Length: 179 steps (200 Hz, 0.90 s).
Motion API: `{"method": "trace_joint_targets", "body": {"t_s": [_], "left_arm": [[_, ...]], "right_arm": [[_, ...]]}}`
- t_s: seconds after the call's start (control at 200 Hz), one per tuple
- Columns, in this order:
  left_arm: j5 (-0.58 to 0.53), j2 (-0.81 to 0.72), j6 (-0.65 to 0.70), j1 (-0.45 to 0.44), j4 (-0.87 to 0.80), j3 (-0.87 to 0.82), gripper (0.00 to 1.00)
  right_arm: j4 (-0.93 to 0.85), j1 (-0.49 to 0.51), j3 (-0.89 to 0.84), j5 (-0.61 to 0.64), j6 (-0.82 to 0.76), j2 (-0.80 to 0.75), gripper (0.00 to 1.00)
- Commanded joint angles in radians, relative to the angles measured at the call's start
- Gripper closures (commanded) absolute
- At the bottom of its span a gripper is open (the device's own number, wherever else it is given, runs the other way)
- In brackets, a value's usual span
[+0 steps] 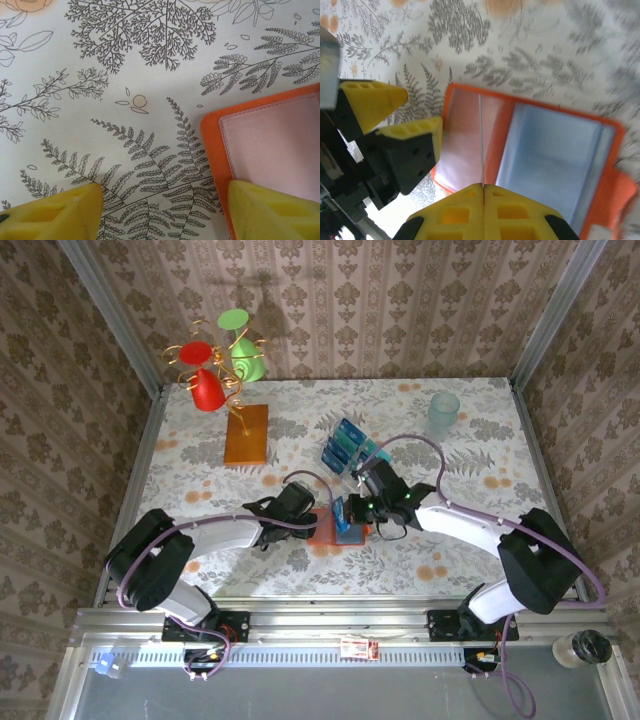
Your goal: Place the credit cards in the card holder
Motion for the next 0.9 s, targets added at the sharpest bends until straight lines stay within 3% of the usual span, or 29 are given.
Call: {"method": "trace_joint_targets", "body": {"t_s": [0.0, 0.49, 0.89], "left_arm": [[-0.019, 0.017, 0.024, 0.01, -0.034, 0.025, 0.32], [-0.012, -0.036, 0.017, 0.006, -0.056, 0.035, 0.32], [-0.018, -0.011, -0.024, -0.049, -0.035, 0.03, 0.31]], "right_arm": [[0.179, 0.02, -0.052, -0.03, 0.134, -0.012, 1.0], [0.287, 0.024, -0.12, -0.02, 0.188, 0.089, 1.0], [0.311, 0.023, -0.137, -0.024, 0.202, 0.1, 1.0]]}}
